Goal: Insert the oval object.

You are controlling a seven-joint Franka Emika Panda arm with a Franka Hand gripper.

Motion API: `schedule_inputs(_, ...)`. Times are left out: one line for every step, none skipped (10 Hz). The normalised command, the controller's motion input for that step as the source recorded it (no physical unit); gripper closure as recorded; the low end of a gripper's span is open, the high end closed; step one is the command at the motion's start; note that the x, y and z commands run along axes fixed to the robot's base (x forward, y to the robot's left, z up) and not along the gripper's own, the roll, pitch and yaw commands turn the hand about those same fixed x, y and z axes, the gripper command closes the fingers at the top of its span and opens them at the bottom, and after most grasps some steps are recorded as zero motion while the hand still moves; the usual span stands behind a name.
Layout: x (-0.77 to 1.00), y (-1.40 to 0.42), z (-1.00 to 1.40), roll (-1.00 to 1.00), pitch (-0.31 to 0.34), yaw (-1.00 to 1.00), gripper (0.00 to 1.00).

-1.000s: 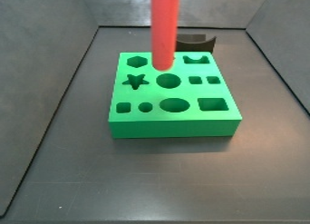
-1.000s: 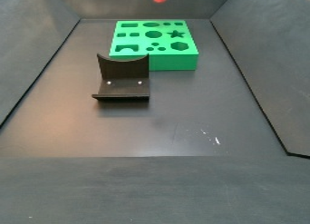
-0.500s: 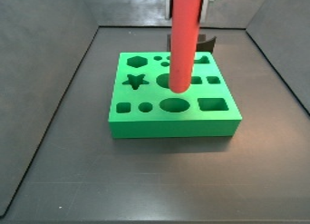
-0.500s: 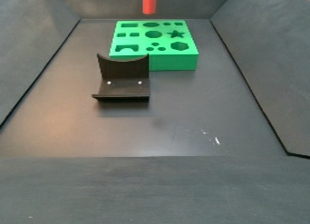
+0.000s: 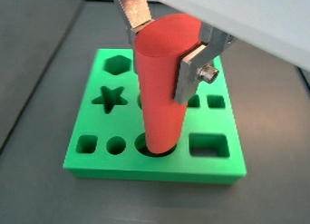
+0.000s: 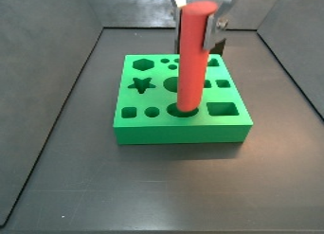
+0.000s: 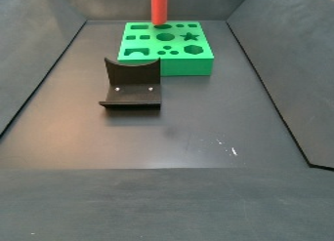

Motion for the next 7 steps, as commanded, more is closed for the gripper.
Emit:
schedule_inputs(0.00, 0.00, -0.14, 0.00, 0.000, -1.00, 1.00)
schedule_inputs(0.00, 0.00, -0.12, 0.00, 0.000, -1.00, 1.00)
schedule_inputs(0.00, 0.00, -0.11, 0.00, 0.000, -1.00, 1.00)
schedule_inputs(0.00, 0.00, -0.11, 0.00, 0.000, -1.00, 1.00)
schedule_inputs(0.00, 0.00, -0.11, 0.00, 0.000, -1.00, 1.00)
schedule_inputs(0.00, 0.00, -0.10, 0.00, 0.000, -1.00, 1.00)
schedule_inputs(0.00, 0.00, -0.05, 0.00, 0.000, -1.00, 1.00)
